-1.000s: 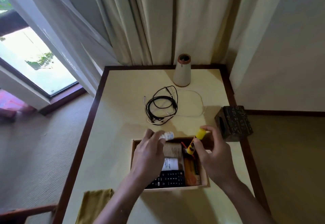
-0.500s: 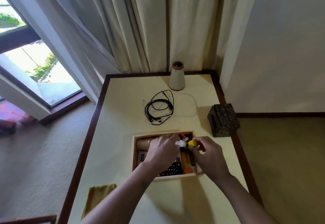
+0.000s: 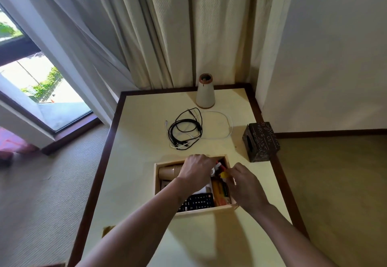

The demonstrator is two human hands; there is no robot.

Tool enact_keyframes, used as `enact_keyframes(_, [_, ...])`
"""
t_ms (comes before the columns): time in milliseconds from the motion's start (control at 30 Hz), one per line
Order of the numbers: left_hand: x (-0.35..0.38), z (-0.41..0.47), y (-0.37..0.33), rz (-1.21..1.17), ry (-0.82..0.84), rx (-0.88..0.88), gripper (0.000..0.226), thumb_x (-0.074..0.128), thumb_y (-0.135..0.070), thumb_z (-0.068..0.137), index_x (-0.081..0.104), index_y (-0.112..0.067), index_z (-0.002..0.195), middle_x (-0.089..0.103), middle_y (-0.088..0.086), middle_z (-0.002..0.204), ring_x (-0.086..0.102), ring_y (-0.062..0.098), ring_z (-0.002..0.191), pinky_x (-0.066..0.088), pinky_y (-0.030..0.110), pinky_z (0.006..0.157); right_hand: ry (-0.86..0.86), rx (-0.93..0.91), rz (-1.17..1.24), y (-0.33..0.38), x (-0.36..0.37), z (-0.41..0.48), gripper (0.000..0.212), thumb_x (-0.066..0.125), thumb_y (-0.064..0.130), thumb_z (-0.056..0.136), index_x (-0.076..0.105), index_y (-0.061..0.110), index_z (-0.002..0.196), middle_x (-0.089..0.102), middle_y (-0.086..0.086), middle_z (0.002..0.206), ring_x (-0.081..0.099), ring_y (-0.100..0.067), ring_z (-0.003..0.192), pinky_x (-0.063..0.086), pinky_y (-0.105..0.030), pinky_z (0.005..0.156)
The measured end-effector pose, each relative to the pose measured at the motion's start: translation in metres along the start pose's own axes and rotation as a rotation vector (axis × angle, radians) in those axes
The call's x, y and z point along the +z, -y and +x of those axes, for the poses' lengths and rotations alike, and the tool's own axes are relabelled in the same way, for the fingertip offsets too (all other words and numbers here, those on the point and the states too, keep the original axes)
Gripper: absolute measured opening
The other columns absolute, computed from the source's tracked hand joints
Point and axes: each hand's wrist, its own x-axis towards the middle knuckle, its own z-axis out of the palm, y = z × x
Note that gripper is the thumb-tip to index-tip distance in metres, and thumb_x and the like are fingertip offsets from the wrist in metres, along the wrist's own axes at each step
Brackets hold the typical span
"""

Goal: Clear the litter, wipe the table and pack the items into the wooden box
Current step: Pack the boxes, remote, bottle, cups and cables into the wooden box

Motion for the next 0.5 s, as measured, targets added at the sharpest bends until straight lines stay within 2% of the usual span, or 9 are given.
enact_keyframes(100, [-0.001, 0.001, -0.001, 0.045, -0.002, 0.054, 0.013, 0.060, -0.015, 0.097, 0.068, -0.016, 0.107, 0.071, 0.005, 0.095, 0.061, 0.024, 0.081, 0.045, 0.033, 0.069, 0.071, -0.065, -0.066, 0.000, -0.004, 0.002, 0.020, 0.071, 0.012, 0.089, 0.067, 0.020, 0.107, 0.048, 0.004, 0.087, 0.052, -0.019, 0.073, 0.035, -0.027, 0.056])
enact_keyframes(167, [0.002, 0.000, 0.004, 0.041, -0.012, 0.074, 0.009, 0.062, -0.014, 0.096, 0.070, -0.013, 0.100, 0.070, 0.007, 0.093, 0.062, 0.026, 0.084, 0.045, 0.033, 0.069, 0.083, -0.125, -0.148, 0.003, -0.007, 0.006, 0.025, 0.077, 0.009, 0.079, 0.068, 0.020, 0.099, 0.050, 0.001, 0.085, 0.052, -0.022, 0.070, 0.032, -0.029, 0.055])
enact_keyframes(233, [0.007, 0.001, 0.010, -0.014, -0.033, 0.071, 0.006, 0.068, -0.012, 0.091, 0.074, -0.013, 0.093, 0.071, 0.006, 0.090, 0.059, 0.025, 0.087, 0.039, 0.031, 0.067, 0.082, -0.157, -0.197, 0.006, -0.009, 0.011, 0.029, 0.081, 0.007, 0.073, 0.068, 0.020, 0.096, 0.054, -0.001, 0.086, 0.056, -0.025, 0.073, 0.035, -0.030, 0.057])
enact_keyframes(300, [0.008, 0.002, 0.010, -0.058, -0.006, 0.043, 0.008, 0.071, -0.016, 0.091, 0.076, -0.017, 0.096, 0.070, 0.004, 0.095, 0.055, 0.021, 0.089, 0.038, 0.030, 0.068, 0.099, -0.138, -0.219, 0.010, -0.009, 0.015, 0.031, 0.075, 0.012, 0.080, 0.068, 0.023, 0.109, 0.058, -0.002, 0.096, 0.058, -0.027, 0.087, 0.042, -0.034, 0.067])
enact_keyframes(367, [0.007, 0.004, 0.006, -0.093, 0.035, -0.027, 0.014, 0.071, -0.019, 0.091, 0.078, -0.019, 0.103, 0.066, 0.006, 0.099, 0.058, 0.022, 0.089, 0.048, 0.033, 0.072, 0.148, -0.114, -0.260, 0.012, -0.007, 0.017, 0.034, 0.065, 0.020, 0.089, 0.063, 0.028, 0.123, 0.058, -0.001, 0.108, 0.056, -0.027, 0.100, 0.041, -0.037, 0.078])
enact_keyframes(433, [0.009, 0.004, 0.003, -0.096, 0.039, -0.085, 0.013, 0.068, -0.015, 0.091, 0.077, -0.016, 0.100, 0.065, 0.008, 0.098, 0.063, 0.025, 0.085, 0.055, 0.036, 0.074, 0.192, -0.085, -0.297, 0.013, -0.006, 0.018, 0.036, 0.061, 0.025, 0.094, 0.059, 0.030, 0.129, 0.056, 0.001, 0.113, 0.054, -0.026, 0.105, 0.039, -0.037, 0.083])
enact_keyframes(500, [0.012, 0.004, -0.002, -0.045, 0.040, -0.095, 0.013, 0.062, -0.013, 0.093, 0.075, -0.014, 0.095, 0.068, 0.009, 0.094, 0.061, 0.024, 0.078, 0.054, 0.035, 0.071, 0.210, -0.068, -0.337, 0.015, -0.006, 0.018, 0.036, 0.060, 0.026, 0.095, 0.058, 0.030, 0.130, 0.055, 0.002, 0.115, 0.053, -0.024, 0.106, 0.040, -0.037, 0.085])
